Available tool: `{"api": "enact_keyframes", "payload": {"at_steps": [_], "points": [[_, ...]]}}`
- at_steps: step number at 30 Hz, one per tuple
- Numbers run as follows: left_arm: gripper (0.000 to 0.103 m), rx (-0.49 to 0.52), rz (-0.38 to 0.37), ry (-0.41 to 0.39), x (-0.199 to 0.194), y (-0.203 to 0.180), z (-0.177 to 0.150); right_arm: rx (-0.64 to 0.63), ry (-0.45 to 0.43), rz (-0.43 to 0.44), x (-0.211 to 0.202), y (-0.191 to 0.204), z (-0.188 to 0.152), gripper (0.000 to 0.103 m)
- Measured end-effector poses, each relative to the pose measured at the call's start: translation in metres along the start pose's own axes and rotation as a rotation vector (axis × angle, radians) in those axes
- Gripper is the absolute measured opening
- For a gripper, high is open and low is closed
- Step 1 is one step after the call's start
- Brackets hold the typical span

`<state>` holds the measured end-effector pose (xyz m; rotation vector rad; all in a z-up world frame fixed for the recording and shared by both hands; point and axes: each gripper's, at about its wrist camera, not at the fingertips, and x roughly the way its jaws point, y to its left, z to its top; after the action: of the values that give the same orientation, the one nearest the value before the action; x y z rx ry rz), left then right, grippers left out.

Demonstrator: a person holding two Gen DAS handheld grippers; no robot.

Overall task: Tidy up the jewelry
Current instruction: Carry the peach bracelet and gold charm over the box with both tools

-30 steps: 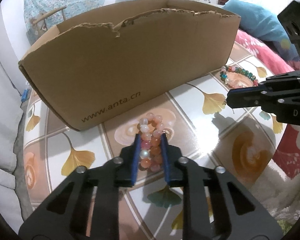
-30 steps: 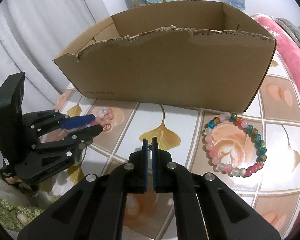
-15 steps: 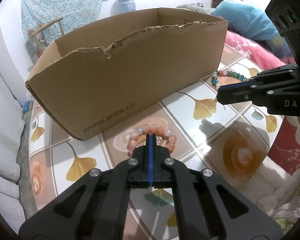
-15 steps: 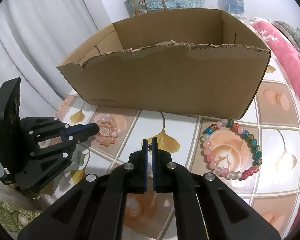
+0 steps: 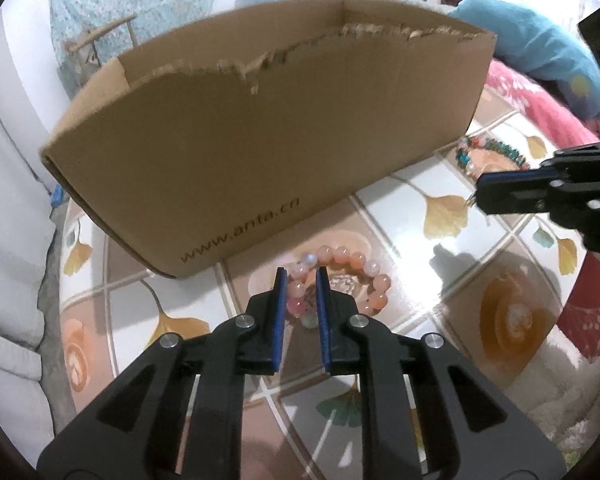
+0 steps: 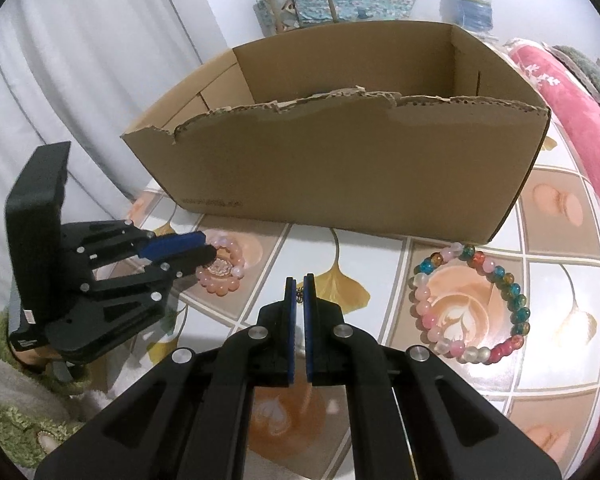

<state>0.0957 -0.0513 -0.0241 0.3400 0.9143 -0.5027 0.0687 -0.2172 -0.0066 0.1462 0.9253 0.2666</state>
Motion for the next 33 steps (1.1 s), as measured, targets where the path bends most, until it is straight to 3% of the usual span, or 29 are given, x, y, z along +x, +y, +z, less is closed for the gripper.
{"api": "enact_keyframes", "payload": {"at_steps": [8,18,24,33], "points": [[0.008,0.011,0.018,-0.011,-0.001,0.002,-0.002,0.008,-0.005,0.005,-0.002,-0.002,-0.003,0.004],[0.008,0.06,0.031,-0.123,-0.047,-0.007,0.006,-0.014,-0.07,-0.003,-0.025,0.005,0.005,0.004],[0.008,0.091,-0.017,-0.245,-0.098,-0.01,0.027,-0.058,-0.145,0.021,-0.047,0.019,0.023,0.004],[0.008,0.146,-0.067,-0.46,-0.158,-0.008,0.076,-0.134,-0.346,0.06,-0.096,0.033,0.076,0.004]]}}
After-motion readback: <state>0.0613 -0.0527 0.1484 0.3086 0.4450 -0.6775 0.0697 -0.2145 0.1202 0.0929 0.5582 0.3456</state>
